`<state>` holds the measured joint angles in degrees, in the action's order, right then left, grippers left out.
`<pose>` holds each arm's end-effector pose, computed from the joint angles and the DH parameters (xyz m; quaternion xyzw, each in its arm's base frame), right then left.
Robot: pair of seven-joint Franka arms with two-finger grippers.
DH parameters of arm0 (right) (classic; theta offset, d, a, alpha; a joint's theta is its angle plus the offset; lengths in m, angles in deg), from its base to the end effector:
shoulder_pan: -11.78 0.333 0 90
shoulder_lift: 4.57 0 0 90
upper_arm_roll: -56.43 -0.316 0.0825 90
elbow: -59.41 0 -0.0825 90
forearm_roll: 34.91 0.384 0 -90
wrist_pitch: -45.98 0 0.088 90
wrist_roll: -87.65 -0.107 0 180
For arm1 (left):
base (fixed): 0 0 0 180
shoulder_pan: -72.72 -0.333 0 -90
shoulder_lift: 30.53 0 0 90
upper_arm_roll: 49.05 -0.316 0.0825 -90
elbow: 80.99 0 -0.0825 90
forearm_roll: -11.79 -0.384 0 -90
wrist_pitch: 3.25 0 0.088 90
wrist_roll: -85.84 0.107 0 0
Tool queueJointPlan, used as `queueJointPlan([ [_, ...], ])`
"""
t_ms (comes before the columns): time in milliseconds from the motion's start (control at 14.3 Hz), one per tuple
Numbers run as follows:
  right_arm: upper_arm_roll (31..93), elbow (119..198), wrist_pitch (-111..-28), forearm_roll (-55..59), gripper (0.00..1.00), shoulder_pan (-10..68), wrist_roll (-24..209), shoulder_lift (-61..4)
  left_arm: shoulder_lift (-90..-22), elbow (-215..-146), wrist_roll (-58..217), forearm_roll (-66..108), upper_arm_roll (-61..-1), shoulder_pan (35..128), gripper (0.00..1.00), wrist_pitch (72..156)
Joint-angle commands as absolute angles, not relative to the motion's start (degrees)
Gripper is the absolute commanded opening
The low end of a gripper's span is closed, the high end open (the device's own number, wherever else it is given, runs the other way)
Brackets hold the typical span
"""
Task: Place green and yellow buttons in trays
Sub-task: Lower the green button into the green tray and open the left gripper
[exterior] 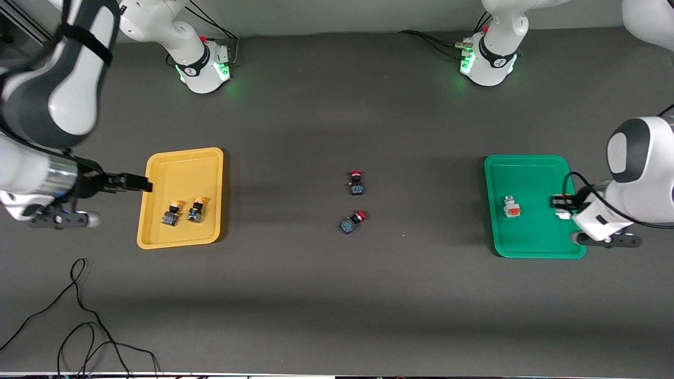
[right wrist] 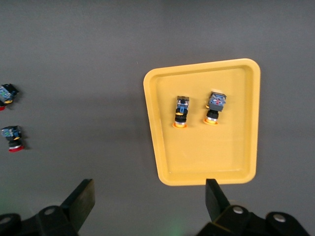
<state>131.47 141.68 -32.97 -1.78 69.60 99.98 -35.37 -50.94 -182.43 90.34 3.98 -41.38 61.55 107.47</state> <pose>0.6091 0.0372 0.5366 -0.9938 0.0240 0.0936 0.0542 0.6210 0.0533 0.3478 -0.9941 0.0368 0.0971 0.0309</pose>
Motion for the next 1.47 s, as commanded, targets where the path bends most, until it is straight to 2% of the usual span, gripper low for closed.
queueJointPlan([
  [0, 134.9, 140.8, -31.5, -2.8, 1.00, 72.3, 101.4, -33.7, -50.0, -196.6, 94.8, 1.2, -40.6, 56.5, 0.08, 124.6],
  [140, 136.7, 141.0, -31.5, -3.4, 1.00, 73.9, 101.8, -33.6, -52.8, -199.3, 94.8, 0.0, -40.6, 54.3, 0.09, 129.8],
  [349, 135.6, 140.8, -31.3, -5.4, 1.00, 73.0, 101.9, -33.4, -56.3, -199.6, 94.7, -0.1, -41.0, 54.2, 0.14, 133.4],
  [419, 134.6, 140.4, -30.5, -5.3, 1.00, 70.8, 101.9, -33.4, -56.1, -199.4, 95.0, -0.1, -41.3, 54.3, 0.35, 133.0],
  [489, 131.3, 139.5, -29.5, -5.4, 1.00, 68.1, 101.9, -33.1, -55.8, -199.2, 95.0, -0.2, -41.2, 54.3, 0.87, 132.4],
  [559, 128.5, 137.7, -29.3, -5.8, 1.00, 65.8, 101.9, -31.9, -55.5, -198.8, 95.0, -0.1, -41.2, 54.3, 1.00, 131.0],
  [769, 119.9, 135.0, -29.3, -9.0, 1.00, 59.4, 101.2, -30.5, -52.3, -192.7, 97.4, -0.1, -41.1, 54.2, 1.00, 119.1],
  [1048, 98.4, 133.7, -30.8, -18.9, 1.00, 45.3, 98.0, -24.4, -44.1, -184.9, 101.9, 0.8, -40.9, 54.3, 1.00, 99.5],
  [1258, 82.2, 135.6, -31.9, -25.4, 1.00, 34.3, 94.1, -19.3, -36.1, -183.4, 102.7, 5.3, -40.7, 54.6, 1.00, 92.0],
  [1398, 74.7, 142.5, -35.5, -26.0, 1.00, 27.8, 93.0, -14.4, -31.7, -182.9, 102.6, 8.7, -41.0, 55.7, 1.00, 88.8],
])
